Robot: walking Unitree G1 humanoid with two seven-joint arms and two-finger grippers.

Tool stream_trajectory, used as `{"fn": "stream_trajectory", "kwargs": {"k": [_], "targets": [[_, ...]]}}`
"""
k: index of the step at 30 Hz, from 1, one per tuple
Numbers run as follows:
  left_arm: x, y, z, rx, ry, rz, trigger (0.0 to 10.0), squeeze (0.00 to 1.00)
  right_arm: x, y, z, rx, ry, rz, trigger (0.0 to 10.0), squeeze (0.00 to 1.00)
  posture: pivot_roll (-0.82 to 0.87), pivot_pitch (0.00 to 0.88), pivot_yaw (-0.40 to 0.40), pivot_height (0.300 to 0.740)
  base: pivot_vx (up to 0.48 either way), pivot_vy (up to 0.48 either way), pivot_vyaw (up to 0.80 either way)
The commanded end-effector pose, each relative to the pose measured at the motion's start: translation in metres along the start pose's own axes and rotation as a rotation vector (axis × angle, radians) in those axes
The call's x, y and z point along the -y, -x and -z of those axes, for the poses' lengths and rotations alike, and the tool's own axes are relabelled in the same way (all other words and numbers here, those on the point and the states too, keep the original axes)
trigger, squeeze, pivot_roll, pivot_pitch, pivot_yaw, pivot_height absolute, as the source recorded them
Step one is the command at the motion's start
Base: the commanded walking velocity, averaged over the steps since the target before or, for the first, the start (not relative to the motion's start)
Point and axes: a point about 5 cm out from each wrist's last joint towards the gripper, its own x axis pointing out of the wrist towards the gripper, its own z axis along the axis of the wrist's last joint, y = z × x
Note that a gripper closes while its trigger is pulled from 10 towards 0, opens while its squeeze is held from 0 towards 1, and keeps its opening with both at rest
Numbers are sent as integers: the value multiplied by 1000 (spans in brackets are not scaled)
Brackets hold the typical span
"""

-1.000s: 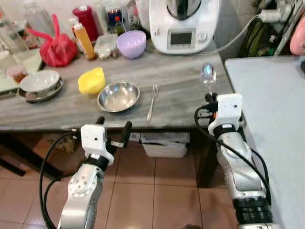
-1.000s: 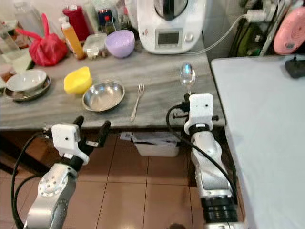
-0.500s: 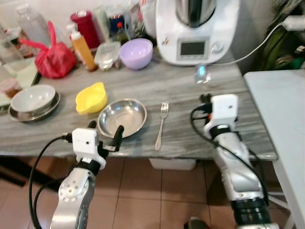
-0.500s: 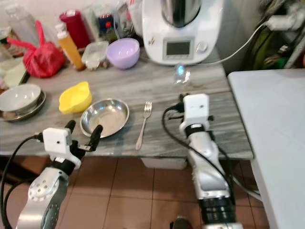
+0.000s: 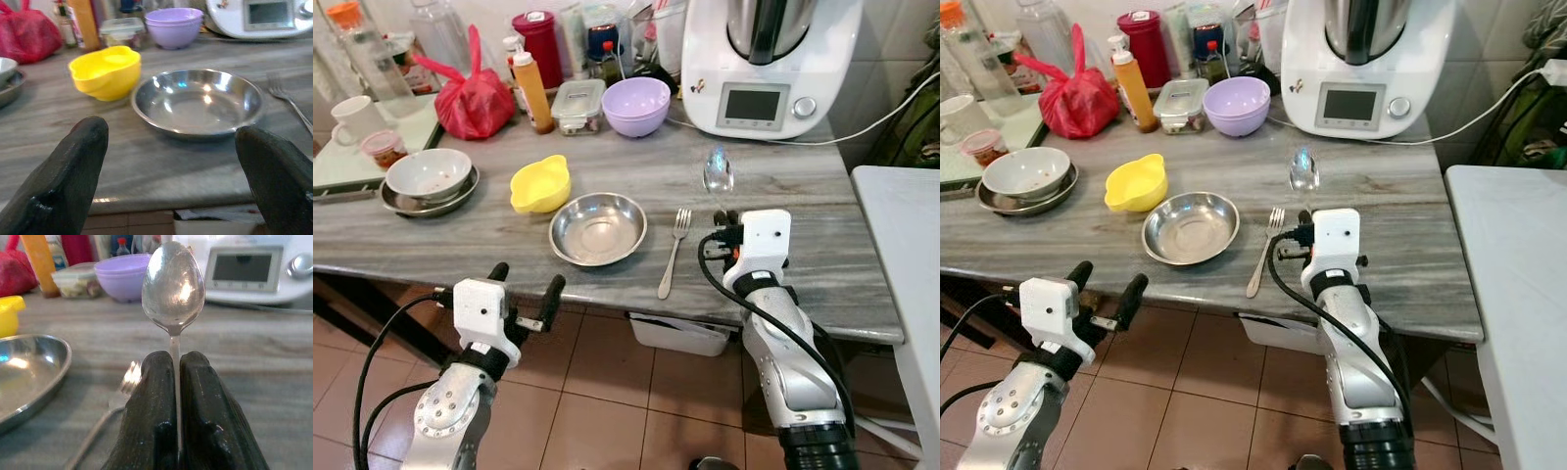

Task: Setting the table

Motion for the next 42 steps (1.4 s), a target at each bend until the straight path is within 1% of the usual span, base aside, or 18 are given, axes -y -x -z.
{"fn": "stream_trajectory", "kwargs": {"k": [1,3,4,10,11,13,14,16,25,29,32,37,39,42], "targets": [[2,4,-2,-18,-7,63,10000,0,-2,1,2,-29,-34,8,10000,0,-86,147,120,740,0,0,0],[3,5,-2,-22,-10,79,10000,0,-2,2,4,-37,-38,11,10000,0,-85,147,121,740,0,0,0],[4,6,-2,-33,-17,112,10000,0,-2,3,8,-61,-53,17,10000,0,-85,151,122,740,0,0,0],[5,8,-2,-53,-35,169,10000,0,-2,7,14,-93,-70,25,10000,0,-89,156,137,740,0,0,0],[5,8,-2,-56,-32,182,10000,0,-3,8,19,-122,-88,31,10000,0,-90,157,140,740,0,0,0],[7,7,-2,-56,-29,191,10000,0,-4,10,27,-172,-89,35,10000,0,-91,157,141,740,0,0,0],[7,7,-2,-56,-29,191,10000,0,-4,10,27,-172,-89,35,10000,0,-91,157,141,740,0,0,0],[10,6,-3,-58,-24,212,10000,0,-6,12,34,-213,-118,25,10000,0,-87,161,142,740,0,0,0],[14,7,-2,-67,-15,239,10000,0,-9,16,38,-251,-105,9,10000,0,-83,160,139,740,0,0,0],[15,6,-1,-73,-11,254,10000,0,-7,20,37,-264,-91,9,10000,0,-85,155,142,740,0,0,0],[15,5,-1,-75,-11,261,10000,0,-5,22,36,-273,-97,21,10000,0,-87,155,146,740,0,0,0],[17,4,-1,-79,-12,282,10000,0,0,29,40,-319,-92,45,10000,0,-95,155,155,740,0,0,0],[18,4,-1,-83,-12,298,10000,0,5,32,42,-343,-82,76,10000,0,-100,155,161,740,0,0,0],[18,3,-1,-84,-13,307,10000,0,8,34,43,-358,-67,102,10000,0,-105,154,166,740,0,0,0]]}}
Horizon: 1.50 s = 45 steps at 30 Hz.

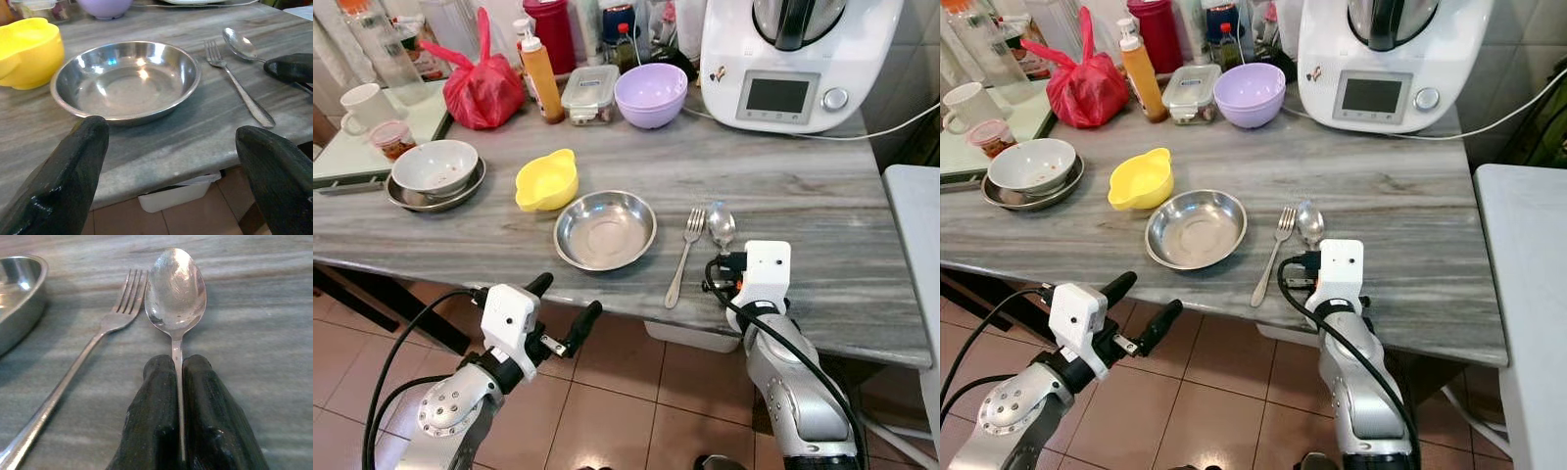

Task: Setting the table

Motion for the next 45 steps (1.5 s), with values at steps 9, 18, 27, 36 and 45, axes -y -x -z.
{"fn": "stream_trajectory", "kwargs": {"k": [9,18,27,36,45], "targets": [[-1,-2,2,-23,-11,30,10000,0,3,-1,17,-112,-24,44,10000,0,-113,142,172,740,0,0,0],[-1,-2,1,-23,-15,30,10000,0,-1,-3,16,-120,-48,20,10000,1000,-110,139,171,740,0,0,0],[-2,-3,0,-20,-19,26,10000,0,-4,-5,11,-101,-52,-19,10000,1000,-109,133,167,740,0,0,0],[3,-5,-7,12,12,53,10000,0,-4,-5,-12,31,53,-51,10000,1000,-111,139,155,740,0,0,0],[8,-6,-3,8,26,53,10000,0,9,0,-31,149,159,9,10000,1000,-124,147,142,740,0,0,0]]}}
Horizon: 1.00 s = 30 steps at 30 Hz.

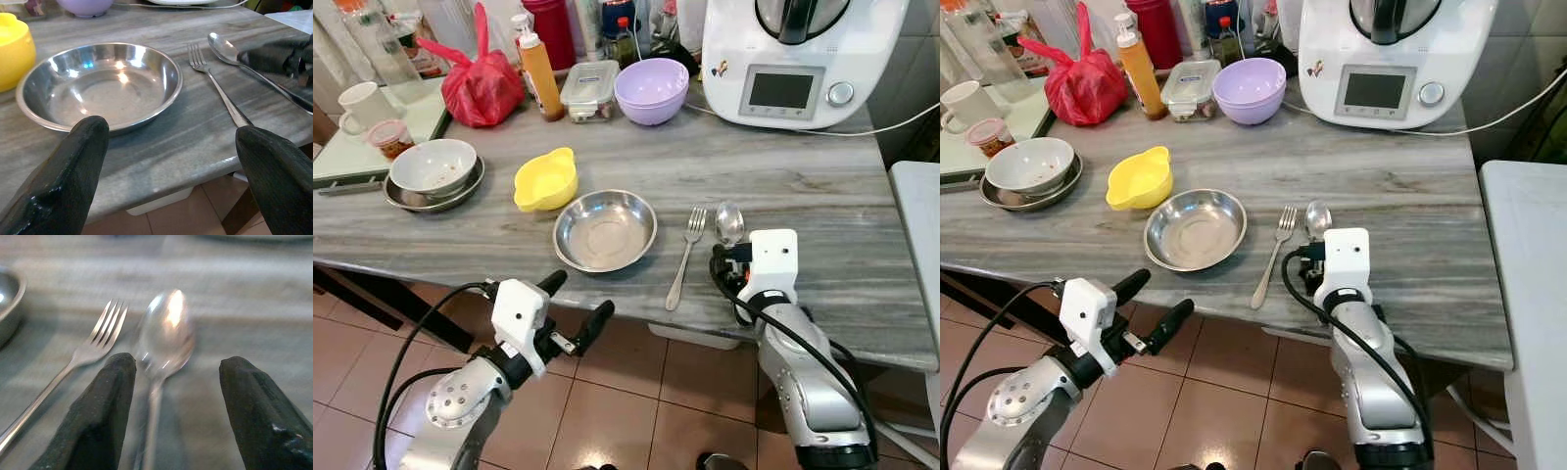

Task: Setting the table

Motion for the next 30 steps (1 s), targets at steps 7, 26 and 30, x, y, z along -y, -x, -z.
{"fn": "stream_trajectory", "kwargs": {"k": [7,26,30], "targets": [[0,0,-1,5,0,-20,10000,0,13,10,-6,48,66,27,10000,1000,-136,156,133,740,0,0,0],[-1,4,6,-13,8,-25,10000,0,19,39,30,-118,89,-7,10000,1000,-141,172,139,740,0,0,0],[-2,5,6,-17,6,-27,10000,0,15,39,31,-122,79,-30,10000,1000,-137,172,139,740,0,0,0]]}}
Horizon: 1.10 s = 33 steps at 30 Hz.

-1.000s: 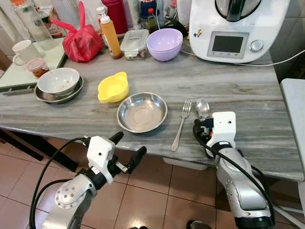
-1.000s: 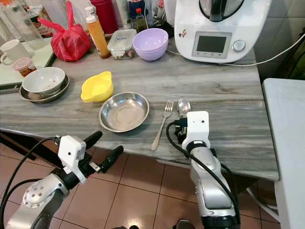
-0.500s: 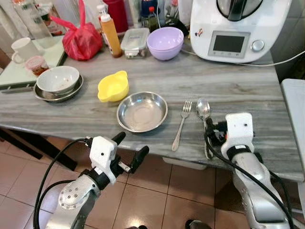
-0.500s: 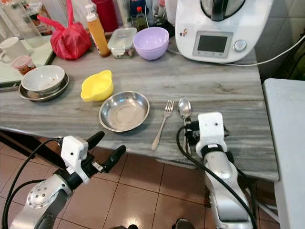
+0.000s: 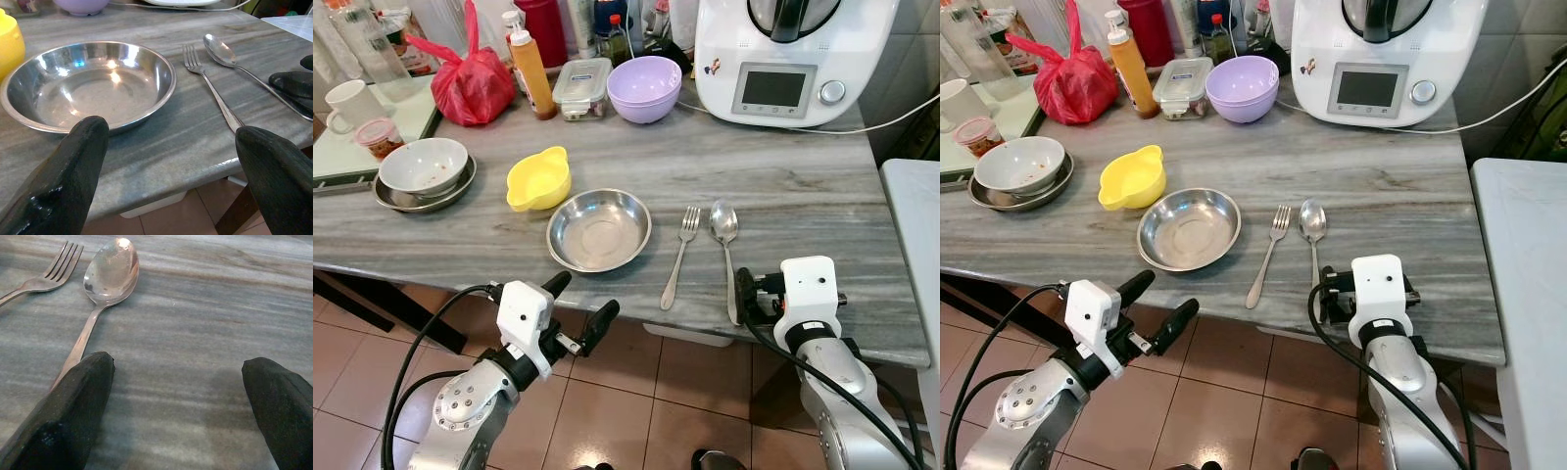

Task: Setting the table

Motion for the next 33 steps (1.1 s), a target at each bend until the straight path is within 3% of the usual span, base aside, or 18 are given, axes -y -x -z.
{"fn": "stream_trajectory", "kwargs": {"k": [1,16,21,25,26,27,28,33], "targets": [[-4,5,4,-26,-10,-11,10000,0,-11,3,7,-43,-16,-62,10000,1000,-136,171,139,740,0,0,0],[-4,5,5,-27,-13,-19,10000,0,-18,2,8,-57,-36,-111,10000,1000,-131,170,135,740,0,0,0],[-8,2,-6,19,-47,-55,10000,0,-10,-1,-18,103,-24,-41,10000,1000,-129,165,139,740,0,0,0],[-16,0,-16,62,-87,-156,10000,0,-11,-5,-37,205,5,-41,10000,980,-127,159,140,740,0,0,0],[-19,-1,-17,71,-102,-196,10000,0,-11,-7,-39,214,4,-41,10000,886,-126,157,137,740,0,0,0],[-20,-1,-18,78,-107,-214,10000,0,-12,-8,-40,221,5,-46,10000,118,-123,154,135,740,0,0,0],[-22,-1,-20,91,-117,-246,10000,0,-13,-9,-41,233,3,-51,10000,0,-119,151,131,740,0,0,0],[-28,0,-24,121,-126,-342,10000,0,-17,-13,-47,272,11,-71,10000,0,-114,144,123,740,0,0,0]]}}
